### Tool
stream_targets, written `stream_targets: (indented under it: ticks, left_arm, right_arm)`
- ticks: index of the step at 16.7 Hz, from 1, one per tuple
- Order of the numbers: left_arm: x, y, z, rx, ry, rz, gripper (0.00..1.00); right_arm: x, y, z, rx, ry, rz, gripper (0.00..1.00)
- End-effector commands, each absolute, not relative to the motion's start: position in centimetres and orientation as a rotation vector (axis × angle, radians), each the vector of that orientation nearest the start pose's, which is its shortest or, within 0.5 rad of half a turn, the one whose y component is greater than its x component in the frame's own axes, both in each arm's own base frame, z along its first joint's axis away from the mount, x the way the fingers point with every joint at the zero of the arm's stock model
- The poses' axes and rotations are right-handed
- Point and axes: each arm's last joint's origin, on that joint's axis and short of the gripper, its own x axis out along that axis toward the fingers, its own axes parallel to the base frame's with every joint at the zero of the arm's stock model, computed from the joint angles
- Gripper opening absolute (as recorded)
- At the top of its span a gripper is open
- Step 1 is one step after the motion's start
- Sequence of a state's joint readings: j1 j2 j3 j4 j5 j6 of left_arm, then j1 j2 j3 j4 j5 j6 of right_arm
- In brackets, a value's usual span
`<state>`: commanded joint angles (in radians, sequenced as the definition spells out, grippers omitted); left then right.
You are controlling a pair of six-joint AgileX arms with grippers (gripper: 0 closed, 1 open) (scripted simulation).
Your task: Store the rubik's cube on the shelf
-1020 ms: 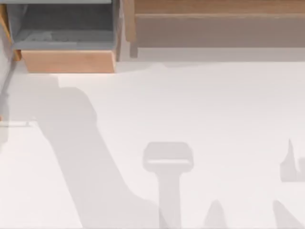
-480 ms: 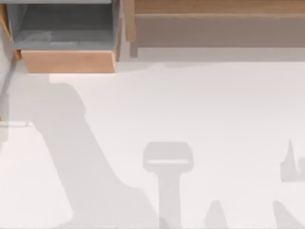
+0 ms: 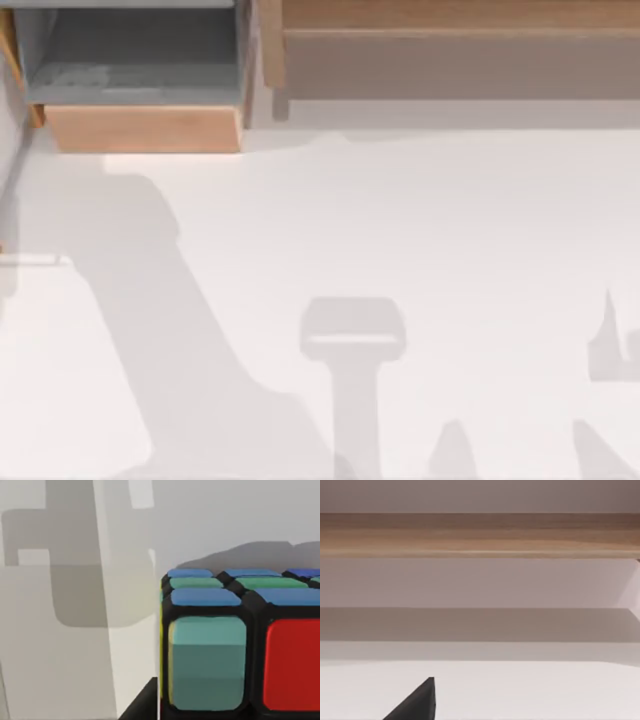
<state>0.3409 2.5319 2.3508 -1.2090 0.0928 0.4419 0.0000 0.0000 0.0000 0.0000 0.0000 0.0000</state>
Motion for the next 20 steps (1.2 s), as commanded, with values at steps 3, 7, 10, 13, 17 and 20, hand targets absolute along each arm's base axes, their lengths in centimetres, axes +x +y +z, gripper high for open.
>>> stream_targets:
  ticks: [3,7,10,13,17,20]
  left_arm:
    - [48.1,17.5,16.9,0.065,1.37,-0.079,0.1]
    - [48.1,17.5,16.9,0.065,1.37,-0.079,0.0]
    - [48.1,17.5,16.9,0.065,1.37,-0.079,0.0]
    - [48.0,17.7,16.9,0.064,1.37,-0.077,0.0]
    - [46.9,17.7,19.2,0.062,1.361,-0.097,0.0]
    - [45.7,17.2,23.6,0.085,1.301,-0.131,0.0]
  right_arm:
    - [10.6,-0.1,16.0,0.0,0.0,0.0,1.0]
    - [10.6,-0.1,16.0,0.0,0.0,0.0,1.0]
    - [10.6,-0.1,16.0,0.0,0.0,0.0,1.0]
    - [10.6,-0.1,16.0,0.0,0.0,0.0,1.0]
    - [10.6,-0.1,16.0,0.0,0.0,0.0,1.0]
    - [10.6,-0.1,16.0,0.0,0.0,0.0,1.0]
